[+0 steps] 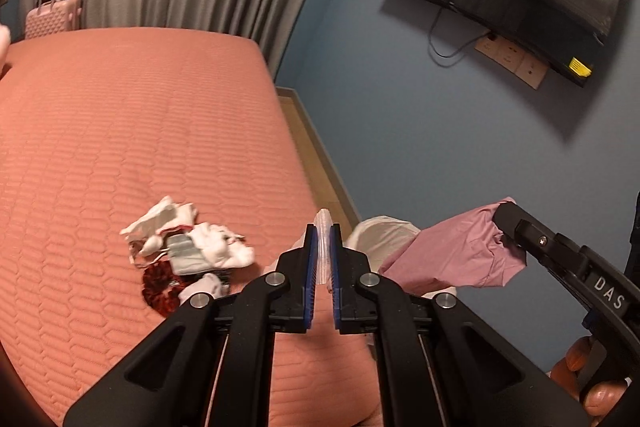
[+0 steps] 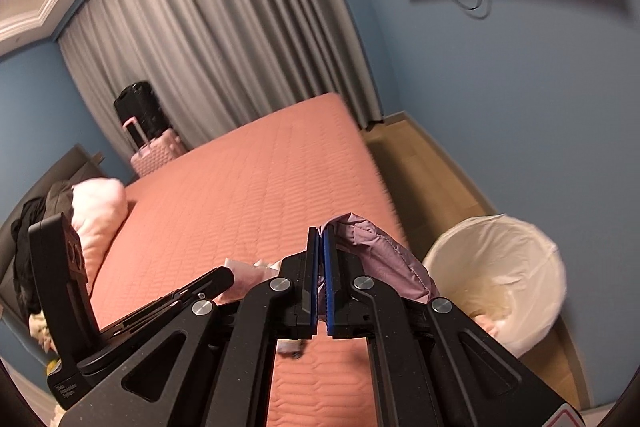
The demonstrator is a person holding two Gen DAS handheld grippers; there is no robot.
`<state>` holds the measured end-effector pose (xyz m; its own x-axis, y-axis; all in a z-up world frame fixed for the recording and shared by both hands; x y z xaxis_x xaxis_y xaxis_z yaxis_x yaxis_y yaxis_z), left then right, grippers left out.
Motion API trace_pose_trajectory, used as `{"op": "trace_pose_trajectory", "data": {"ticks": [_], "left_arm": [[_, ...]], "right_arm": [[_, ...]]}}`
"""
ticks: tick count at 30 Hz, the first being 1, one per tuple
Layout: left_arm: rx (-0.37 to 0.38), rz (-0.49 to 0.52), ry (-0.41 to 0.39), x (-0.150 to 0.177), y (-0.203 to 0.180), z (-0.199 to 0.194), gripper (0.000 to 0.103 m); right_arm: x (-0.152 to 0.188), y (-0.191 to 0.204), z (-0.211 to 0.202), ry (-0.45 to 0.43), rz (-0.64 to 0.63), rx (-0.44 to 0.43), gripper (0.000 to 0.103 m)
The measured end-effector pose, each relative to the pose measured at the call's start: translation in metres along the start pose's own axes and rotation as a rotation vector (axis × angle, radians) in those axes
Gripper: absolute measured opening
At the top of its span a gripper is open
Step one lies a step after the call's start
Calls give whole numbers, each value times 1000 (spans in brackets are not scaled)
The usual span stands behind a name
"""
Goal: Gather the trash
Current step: 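Carry both items to the wastebasket and open the left tool over it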
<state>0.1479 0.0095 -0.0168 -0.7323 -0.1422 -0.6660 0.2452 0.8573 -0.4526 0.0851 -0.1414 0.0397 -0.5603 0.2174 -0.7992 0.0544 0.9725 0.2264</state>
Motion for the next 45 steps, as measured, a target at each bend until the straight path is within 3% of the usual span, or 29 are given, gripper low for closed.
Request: {"op": "trace_pose_trajectory", "data": {"ticks": [14,26,27,30,31,35,45], "left_arm": [[114,142,104,21,-107,54,6],[167,194,215,47,-156,110,8],[164,190,224,48,-156,114,13],[127,165,210,46,-152,121,52],[115,161,195,44,-150,121,57],[86,161,189,42,-142,123,58],[37,147,169,38,-128,120,59]], "right_arm": [[-3,-104,-30,-28,101,143,2],[8,-161,-20,10,152,215,2],[9,-164,-18,16,155,218,2],[10,-170,-10,32,158,224,2],[8,-172,-5,40,157,224,2],[7,-171,6,51,151,221,9],[10,-163,15,56,140,207,11]]}}
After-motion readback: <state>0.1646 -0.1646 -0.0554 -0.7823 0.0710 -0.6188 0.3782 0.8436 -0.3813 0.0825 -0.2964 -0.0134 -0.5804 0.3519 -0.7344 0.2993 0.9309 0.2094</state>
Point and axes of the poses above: each gripper's, at about its wrist camera, not at the fingertips, and z roughly the way its jaws point, y to its left, x to its underside, the point moved 8 cm from there along z, roughly the way its jaws point, and after that the axes turned 7 degrees about -z, right-handed, at the moved point
